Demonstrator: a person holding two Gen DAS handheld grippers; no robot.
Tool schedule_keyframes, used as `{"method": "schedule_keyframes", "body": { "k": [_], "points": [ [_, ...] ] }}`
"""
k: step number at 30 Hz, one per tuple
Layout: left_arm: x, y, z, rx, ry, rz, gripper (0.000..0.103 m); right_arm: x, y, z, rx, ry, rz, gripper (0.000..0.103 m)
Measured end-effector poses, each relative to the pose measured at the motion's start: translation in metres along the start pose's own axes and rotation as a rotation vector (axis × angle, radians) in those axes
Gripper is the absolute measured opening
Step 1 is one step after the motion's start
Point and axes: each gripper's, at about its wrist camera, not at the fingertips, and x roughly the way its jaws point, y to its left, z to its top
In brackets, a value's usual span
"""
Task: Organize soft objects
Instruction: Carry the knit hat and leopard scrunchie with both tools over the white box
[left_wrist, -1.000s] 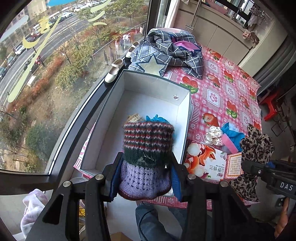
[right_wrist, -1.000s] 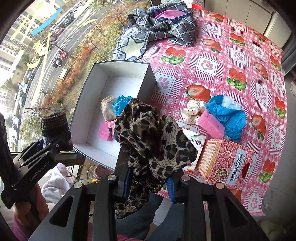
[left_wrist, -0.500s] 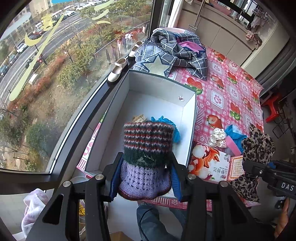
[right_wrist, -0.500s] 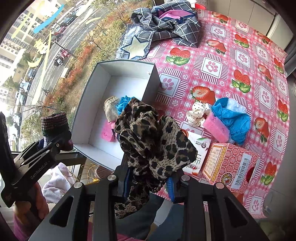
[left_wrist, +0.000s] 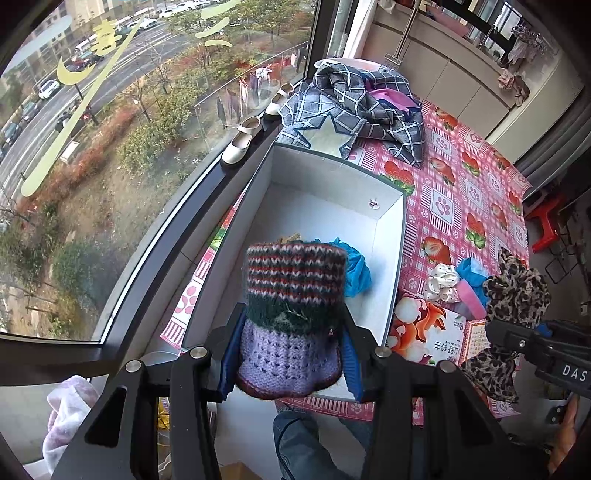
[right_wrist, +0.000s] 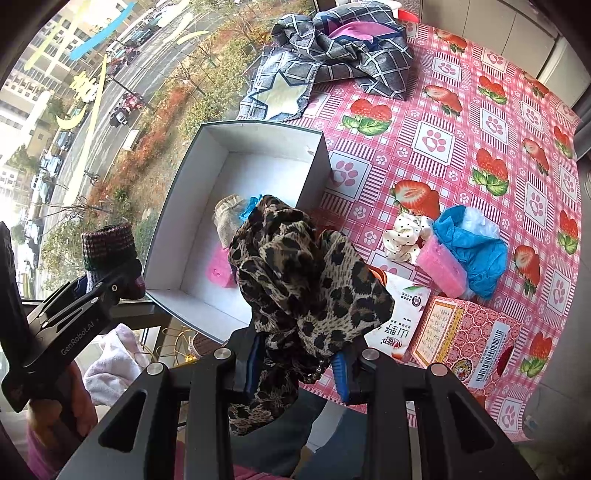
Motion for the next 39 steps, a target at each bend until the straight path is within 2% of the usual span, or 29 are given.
{"method": "schedule_keyframes", "body": {
  "k": [39],
  "points": [
    [0.018,0.016,0.008,-0.039,0.039,0.007,0.05,0.015,0.012,0.019,-0.031,0.038,-0.008,0.032]
  ]
}}
